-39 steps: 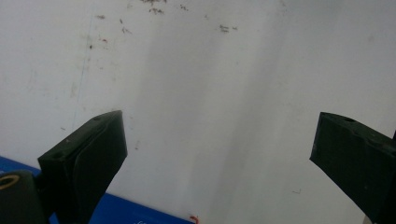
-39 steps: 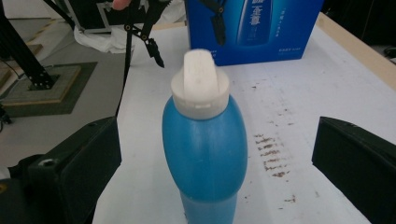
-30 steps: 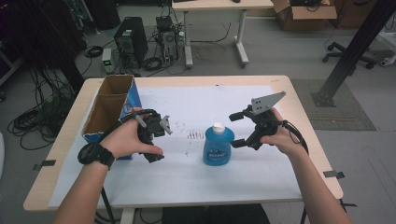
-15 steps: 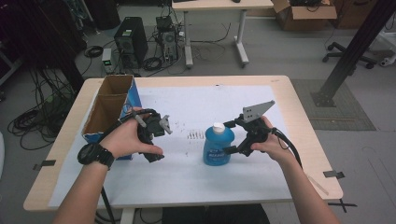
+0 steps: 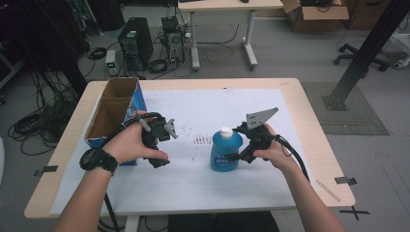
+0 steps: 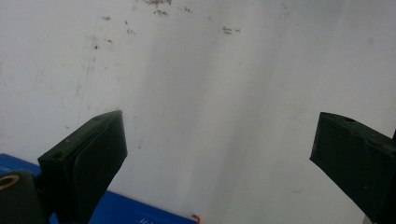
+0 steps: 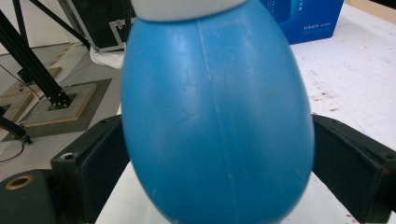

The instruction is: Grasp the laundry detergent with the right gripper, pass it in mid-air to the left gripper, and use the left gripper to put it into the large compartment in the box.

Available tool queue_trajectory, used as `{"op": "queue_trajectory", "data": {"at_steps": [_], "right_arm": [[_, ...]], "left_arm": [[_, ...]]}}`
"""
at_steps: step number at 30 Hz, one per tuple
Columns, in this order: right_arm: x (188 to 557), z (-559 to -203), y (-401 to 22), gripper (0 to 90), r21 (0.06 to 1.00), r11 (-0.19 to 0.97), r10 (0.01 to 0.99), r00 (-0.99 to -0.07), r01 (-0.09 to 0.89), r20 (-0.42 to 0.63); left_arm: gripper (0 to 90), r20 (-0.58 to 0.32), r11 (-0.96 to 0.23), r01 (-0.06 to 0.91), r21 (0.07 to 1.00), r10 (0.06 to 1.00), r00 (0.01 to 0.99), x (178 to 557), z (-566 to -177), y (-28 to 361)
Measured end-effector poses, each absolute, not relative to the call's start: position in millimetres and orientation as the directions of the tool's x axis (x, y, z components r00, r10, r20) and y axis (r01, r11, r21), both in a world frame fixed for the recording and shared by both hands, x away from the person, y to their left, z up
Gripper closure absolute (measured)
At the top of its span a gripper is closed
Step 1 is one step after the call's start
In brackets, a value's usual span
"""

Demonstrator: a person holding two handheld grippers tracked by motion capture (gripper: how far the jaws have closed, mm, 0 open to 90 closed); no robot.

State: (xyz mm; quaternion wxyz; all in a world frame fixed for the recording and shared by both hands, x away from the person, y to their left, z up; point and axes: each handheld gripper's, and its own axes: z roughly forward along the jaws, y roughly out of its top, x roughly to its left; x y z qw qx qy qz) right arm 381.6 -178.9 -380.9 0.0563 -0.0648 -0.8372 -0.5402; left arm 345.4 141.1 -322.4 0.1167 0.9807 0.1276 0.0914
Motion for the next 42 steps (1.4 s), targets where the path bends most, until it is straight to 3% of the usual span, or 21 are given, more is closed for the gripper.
{"op": "queue_trajectory", "data": {"at_steps": [42], "right_arm": [[380.3, -392.1, -172.7, 25.7, 0.909, 0.383, 0.055, -0.986, 0.164, 0.154]], "left_arm": [[4.0, 0.151, -0.940, 0.223, 0.257, 0.267, 0.952, 345.3, -320.4, 140.5]]}}
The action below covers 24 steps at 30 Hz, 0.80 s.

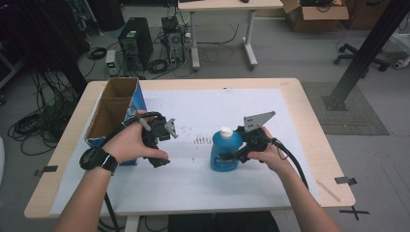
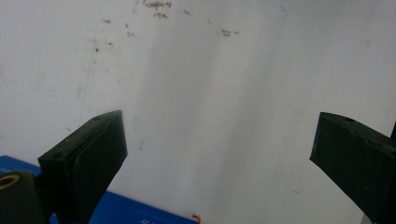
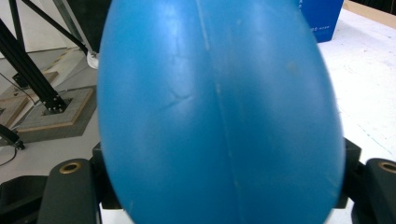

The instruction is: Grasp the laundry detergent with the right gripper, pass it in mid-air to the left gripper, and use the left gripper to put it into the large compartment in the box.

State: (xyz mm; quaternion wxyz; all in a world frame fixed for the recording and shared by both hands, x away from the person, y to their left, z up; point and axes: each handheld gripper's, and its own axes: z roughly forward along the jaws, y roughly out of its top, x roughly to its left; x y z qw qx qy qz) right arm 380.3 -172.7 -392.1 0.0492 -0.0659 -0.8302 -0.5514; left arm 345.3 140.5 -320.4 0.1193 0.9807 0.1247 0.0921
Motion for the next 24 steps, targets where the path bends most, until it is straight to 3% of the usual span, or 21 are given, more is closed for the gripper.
{"op": "queue_trajectory", "data": {"at_steps": [24], "right_arm": [[379.8, -393.4, -170.9, 34.7, 0.909, 0.389, 0.065, -0.988, 0.151, 0.137]], "left_arm": [[4.1, 0.155, -0.939, 0.221, 0.262, 0.267, 0.951, 344.5, -319.3, 141.3]]}}
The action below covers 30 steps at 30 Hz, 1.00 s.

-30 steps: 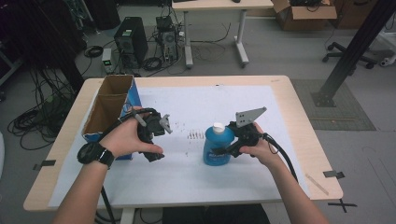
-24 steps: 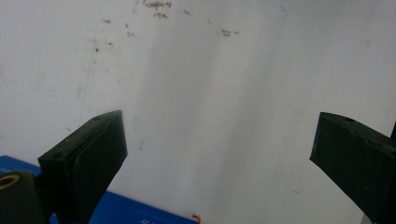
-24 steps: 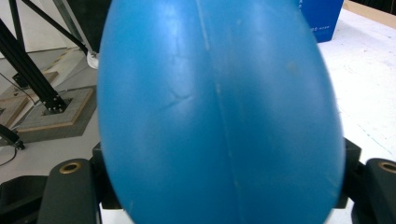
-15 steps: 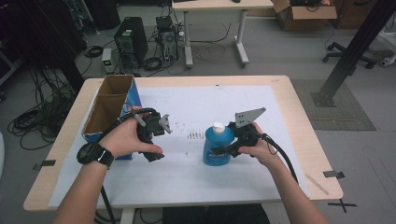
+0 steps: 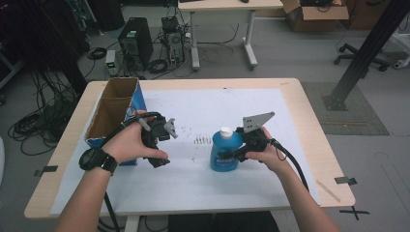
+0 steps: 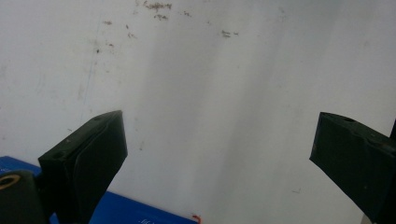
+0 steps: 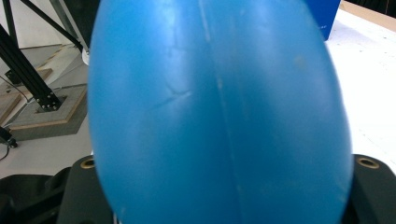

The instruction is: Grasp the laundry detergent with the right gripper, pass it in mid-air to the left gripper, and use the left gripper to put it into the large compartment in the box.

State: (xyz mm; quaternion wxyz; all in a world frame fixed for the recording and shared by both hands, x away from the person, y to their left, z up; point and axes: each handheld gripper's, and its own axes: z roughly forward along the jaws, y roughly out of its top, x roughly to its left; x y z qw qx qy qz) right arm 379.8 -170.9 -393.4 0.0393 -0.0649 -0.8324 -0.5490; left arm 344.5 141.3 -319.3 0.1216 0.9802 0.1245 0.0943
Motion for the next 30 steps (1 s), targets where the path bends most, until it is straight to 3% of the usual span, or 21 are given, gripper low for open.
{"op": "queue_trajectory", "data": {"at_steps": [4, 21, 30], "right_arm": [[378.9, -392.5, -171.0, 39.3, 0.910, 0.389, 0.055, -0.989, 0.145, 0.134], [378.6, -390.2, -171.1, 41.7, 0.913, 0.386, 0.072, -0.991, 0.134, 0.115], [382.8, -360.5, -167.8, 42.1, 0.905, 0.413, 0.049, -0.995, 0.100, 0.087]], "left_arm": [[4.1, 0.155, -0.940, 0.220, 0.260, 0.265, 0.952, 344.6, -319.4, 140.8], [4.2, 0.163, -0.939, 0.206, 0.274, 0.256, 0.953, 342.5, -307.4, 137.8], [4.2, 0.177, -0.935, 0.196, 0.295, 0.255, 0.951, 339.6, -286.7, 139.0]]}}
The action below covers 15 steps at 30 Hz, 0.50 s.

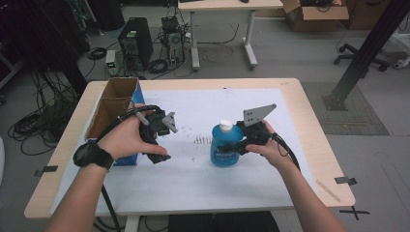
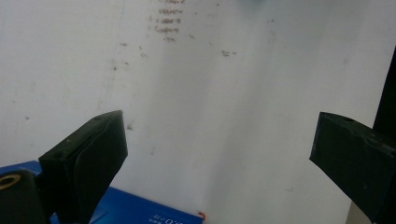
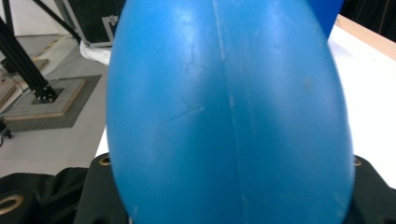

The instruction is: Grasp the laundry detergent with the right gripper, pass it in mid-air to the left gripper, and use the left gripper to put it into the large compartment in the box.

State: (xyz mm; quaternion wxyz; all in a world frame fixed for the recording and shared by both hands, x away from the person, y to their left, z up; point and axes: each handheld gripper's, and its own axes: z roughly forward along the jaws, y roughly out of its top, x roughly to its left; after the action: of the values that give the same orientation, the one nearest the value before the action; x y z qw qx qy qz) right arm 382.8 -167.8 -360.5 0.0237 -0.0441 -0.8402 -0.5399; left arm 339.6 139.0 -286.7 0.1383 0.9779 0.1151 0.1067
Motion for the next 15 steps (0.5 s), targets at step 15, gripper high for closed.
{"op": "queue_trajectory", "data": {"at_steps": [15], "right_arm": [[386.0, -300.0, -132.8, 42.3, 0.873, 0.487, -0.057, -0.997, 0.018, 0.052]], "left_arm": [[4.0, 0.194, -0.924, 0.184, 0.336, 0.259, 0.946, 330.0, -242.5, 137.5]]}}
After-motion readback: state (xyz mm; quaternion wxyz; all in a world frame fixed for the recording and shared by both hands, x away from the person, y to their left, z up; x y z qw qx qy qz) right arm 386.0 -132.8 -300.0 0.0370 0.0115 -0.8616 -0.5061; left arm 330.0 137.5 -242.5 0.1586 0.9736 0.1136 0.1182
